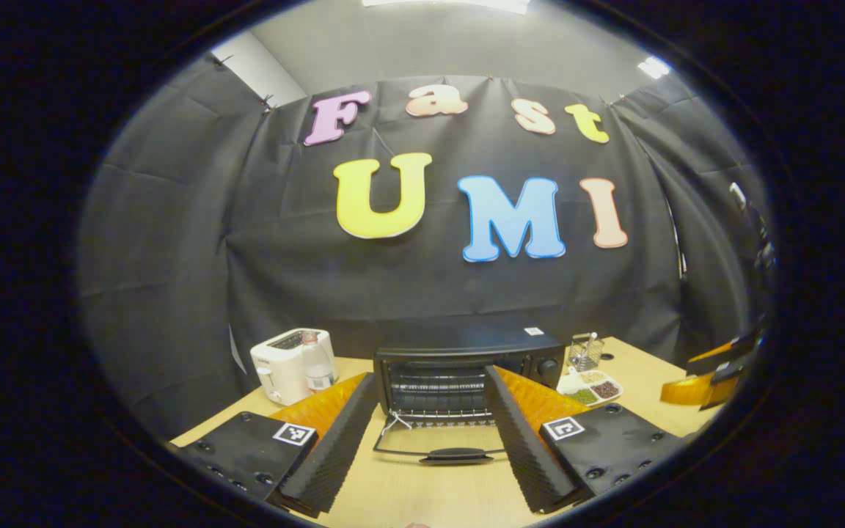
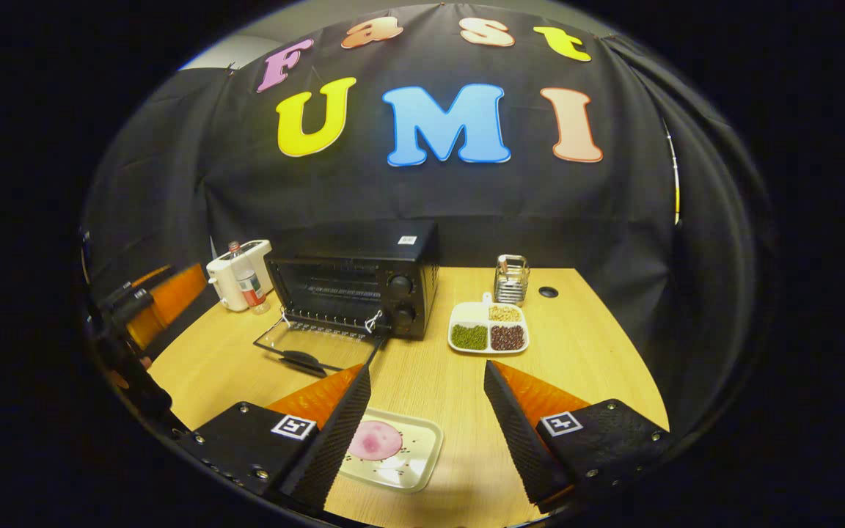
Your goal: Open the electric oven with the left hand, put the food in, and close the electric oven.
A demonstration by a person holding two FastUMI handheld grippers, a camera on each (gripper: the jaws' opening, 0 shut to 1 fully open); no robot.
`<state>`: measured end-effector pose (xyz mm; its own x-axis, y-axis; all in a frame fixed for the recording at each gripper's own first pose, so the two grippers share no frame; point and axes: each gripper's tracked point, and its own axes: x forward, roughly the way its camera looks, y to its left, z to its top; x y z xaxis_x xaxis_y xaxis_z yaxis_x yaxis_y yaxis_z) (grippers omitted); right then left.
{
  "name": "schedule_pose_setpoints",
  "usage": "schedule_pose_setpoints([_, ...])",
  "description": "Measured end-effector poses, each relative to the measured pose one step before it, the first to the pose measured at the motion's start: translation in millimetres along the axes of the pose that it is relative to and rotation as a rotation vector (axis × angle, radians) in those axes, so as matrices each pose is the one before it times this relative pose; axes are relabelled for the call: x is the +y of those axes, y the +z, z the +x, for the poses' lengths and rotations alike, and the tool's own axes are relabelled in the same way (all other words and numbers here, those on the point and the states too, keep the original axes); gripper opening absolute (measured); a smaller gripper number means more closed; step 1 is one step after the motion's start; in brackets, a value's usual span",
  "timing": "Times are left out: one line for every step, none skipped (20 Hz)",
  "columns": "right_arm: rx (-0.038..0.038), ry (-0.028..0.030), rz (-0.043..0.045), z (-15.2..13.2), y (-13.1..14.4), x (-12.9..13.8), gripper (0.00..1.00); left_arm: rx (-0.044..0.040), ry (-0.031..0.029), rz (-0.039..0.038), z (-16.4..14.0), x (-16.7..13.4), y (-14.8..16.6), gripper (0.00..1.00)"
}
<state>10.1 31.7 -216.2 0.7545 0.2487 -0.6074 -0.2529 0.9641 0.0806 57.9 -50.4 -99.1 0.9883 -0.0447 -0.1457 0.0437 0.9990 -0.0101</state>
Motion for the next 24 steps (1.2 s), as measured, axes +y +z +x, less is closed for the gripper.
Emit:
schedule_pose_setpoints([0.04182, 0.01633, 0.00017, 4.19, -9.00, 2.98, 0.95, -0.01716, 0.01422, -0.00791, -5.79, 6.29, 9.36, 1.00])
schedule_pose_setpoints([0.04561, 0.02532, 0.00634, 4.04, -10.88, 4.83, 0.95, -0.01804, 0.01385, -0.01361, -4.35, 6.01, 9.20, 1.00])
schedule_pose_setpoints([0.05228, 0.02790, 0.01196, 2.62, -11.79, 3.44, 0.96, -0.01853, 0.00961, -0.01702, -4.66, 4.67, 9.65, 1.00])
schedule_pose_setpoints([0.04565, 0.02289, 0.01230, 3.55, -12.80, 4.40, 0.95, -0.01540, 0.01265, -0.01366, -3.37, 4.83, 8.33, 0.97])
schedule_pose_setpoints([0.03508, 0.00921, 0.01141, 2.83, -8.57, 1.30, 0.96, -0.01572, 0.01235, -0.00977, -6.32, 5.79, 5.66, 0.91])
schedule_pose_setpoints([0.03171, 0.00216, 0.00675, 4.02, -8.15, -2.04, 0.96, -0.01715, 0.00901, -0.00225, -5.27, 5.89, 7.92, 1.00])
schedule_pose_setpoints([0.03123, -0.00235, 0.00676, 4.02, -7.17, -2.36, 0.96, -0.01364, 0.00888, 0.00462, -1.74, 4.81, 5.35, 1.00])
schedule_pose_setpoints([0.04309, -0.00364, 0.00077, 7.20, -10.07, -1.27, 0.97, -0.01493, 0.00581, 0.01107, -3.77, 3.72, 5.25, 0.97])
schedule_pose_setpoints([0.04838, -0.00745, -0.00411, 4.95, -9.88, -3.91, 0.97, -0.01484, 0.00834, 0.01309, -3.00, 5.22, 4.73, 0.97])
schedule_pose_setpoints([0.04570, -0.00418, -0.00259, 4.74, -9.34, -3.29, 0.98, -0.00774, 0.00566, 0.01362, -2.23, 3.64, 1.56, 0.97])
schedule_pose_setpoints([0.03633, 0.00283, 0.00258, 5.21, -6.96, -1.75, 0.98, -0.00316, 0.00772, 0.00839, -2.76, 3.64, 1.51, 1.00])
schedule_pose_setpoints([0.03303, 0.00833, 0.01111, 4.88, -6.10, -0.38, 0.98, -0.00250, 0.00787, 0.00276, -2.37, 3.37, 0.11, 0.97])
schedule_pose_setpoints([0.02566, 0.00830, 0.02299, 4.63, -3.83, -1.06, 0.98, 0.00236, 0.00784, -0.00224, -2.23, 3.48, -0.47, 0.97])
schedule_pose_setpoints([0.02284, 0.00873, 0.02872, 5.11, -3.05, -0.62, 0.98, 0.00353, 0.00626, -0.00240, -2.97, 1.87, -1.41, 1.00])
schedule_pose_setpoints([0.02049, 0.01178, 0.03304, 5.75, -0.03, -0.55, 0.98, 0.00319, 0.00995, -0.00042, -3.14, 3.90, -0.56, 1.00])
schedule_pose_setpoints([0.02331, 0.01081, 0.03327, 6.22, -2.11, -0.94, 0.97, 0.00212, 0.00726, 0.00122, -2.55, 3.86, -1.76, 1.00])
schedule_pose_setpoints([0.02558, 0.01647, 0.03061, 4.46, -1.75, -1.24, 0.97, 0.00239, 0.00962, 0.00156, -1.68, 3.47, -0.28, 1.00])
schedule_pose_setpoints([0.02450, 0.01573, 0.03535, 3.66, -1.96, -0.78, 0.97, 0.00262, 0.00647, 0.00060, -0.55, 1.88, -1.08, 1.00])
schedule_pose_setpoints([0.02087, 0.00748, 0.04010, 4.41, -0.39, -2.10, 0.96, -0.00069, 0.00697, -0.00001, -0.23, 2.71, 1.43, 1.00])
schedule_pose_setpoints([0.01860, 0.00536, 0.03139, 4.62, -0.18, -2.71, 0.88, -0.00110, 0.00582, 0.00114, -0.33, 1.81, 0.35, 0.99])
schedule_pose_setpoints([0.02325, 0.00193, 0.01690, 0.94, -1.70, -2.86, 0.81, -0.00036, 0.00617, 0.00232, -0.47, 2.13, 0.13, 0.97])
schedule_pose_setpoints([0.02287, -0.00088, 0.00958, 3.28, -2.65, -2.56, 0.81, 0.00126, 0.00443, 0.00253, 0.01, 0.96, -0.15, 0.96])
schedule_pose_setpoints([0.03276, -0.00210, 0.00331, 1.54, -4.12, -1.89, 0.72, 0.00165, 0.00229, 0.00200, -0.69, 0.70, 0.11, 0.95])
schedule_pose_setpoints([0.02314, -0.00321, -0.00458, 1.51, -3.06, -1.78, 0.81, 0.00151, 0.00171, 0.00173, -0.83, -0.41, -0.75, 0.93])
